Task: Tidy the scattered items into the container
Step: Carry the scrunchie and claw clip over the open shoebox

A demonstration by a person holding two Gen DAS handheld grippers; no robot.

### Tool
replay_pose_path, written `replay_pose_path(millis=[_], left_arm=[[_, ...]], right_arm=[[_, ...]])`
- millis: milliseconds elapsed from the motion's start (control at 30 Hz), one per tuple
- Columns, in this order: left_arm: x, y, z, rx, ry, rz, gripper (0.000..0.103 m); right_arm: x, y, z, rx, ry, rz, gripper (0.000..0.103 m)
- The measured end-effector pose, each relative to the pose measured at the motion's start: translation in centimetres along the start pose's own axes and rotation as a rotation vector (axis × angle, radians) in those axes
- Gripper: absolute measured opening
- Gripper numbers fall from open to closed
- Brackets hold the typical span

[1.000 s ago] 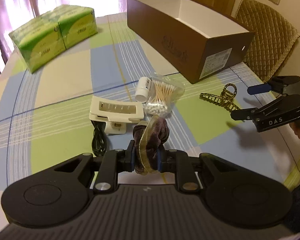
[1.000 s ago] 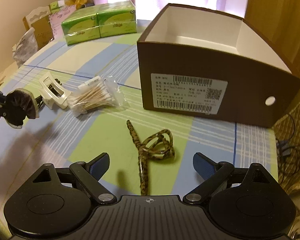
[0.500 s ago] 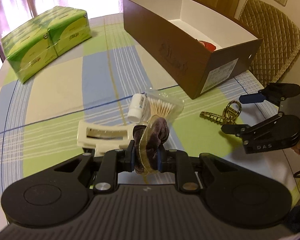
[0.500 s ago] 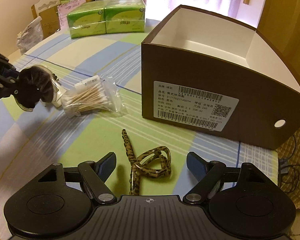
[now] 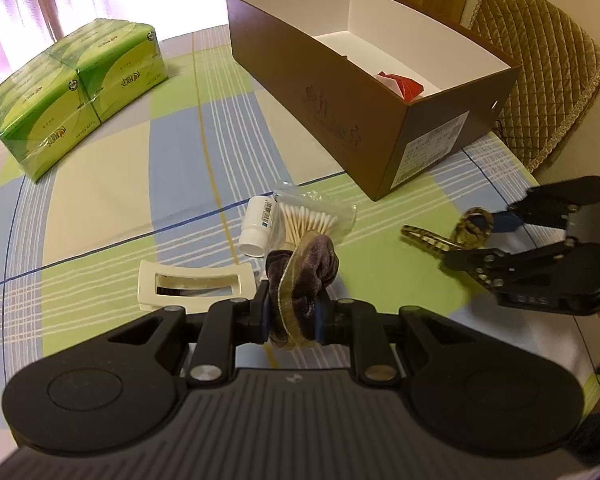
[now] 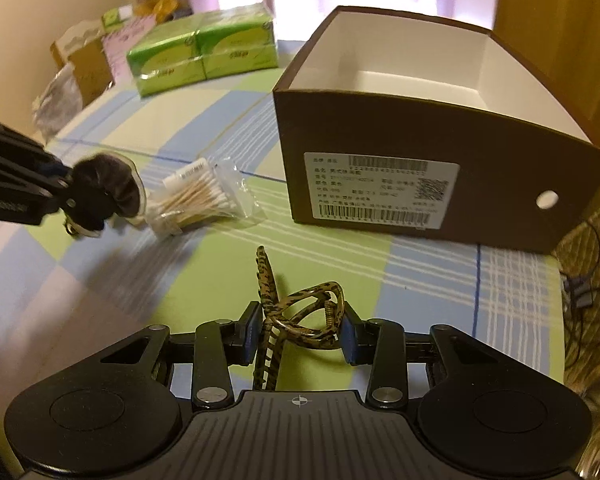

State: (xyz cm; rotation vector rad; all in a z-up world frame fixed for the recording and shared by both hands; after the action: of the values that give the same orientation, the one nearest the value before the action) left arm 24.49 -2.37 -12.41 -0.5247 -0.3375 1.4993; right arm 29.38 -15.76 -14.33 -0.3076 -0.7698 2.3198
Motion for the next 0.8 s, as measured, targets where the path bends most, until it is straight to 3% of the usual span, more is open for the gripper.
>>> replay_pose_path(millis=[400,800], left_arm=[[-1.1,-0.8,0.3,-0.013,0.014,-0.033,0.016],[-1.9,-4.1,2.5,-0.083,0.044,-0.05,0.016]], right_arm=[[-1.0,-1.3,4.4,-0.054,0.003,-0.113,0.042],[-3.0,-5.4,7.7,-0.131,-0.025,-0.194,0.042]])
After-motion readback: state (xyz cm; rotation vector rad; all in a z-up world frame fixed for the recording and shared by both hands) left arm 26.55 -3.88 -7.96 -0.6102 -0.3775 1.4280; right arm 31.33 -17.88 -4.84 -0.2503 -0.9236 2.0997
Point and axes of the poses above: each gripper's, at about its wrist camera, not at the fingertips, and z roughly against the way its jaws point, x to its left, y to its underside, the point moved 9 cm from there along -z, roughly the way its jaws point, and after that the axes turned 7 degrees about y, right-handed, at the moved point
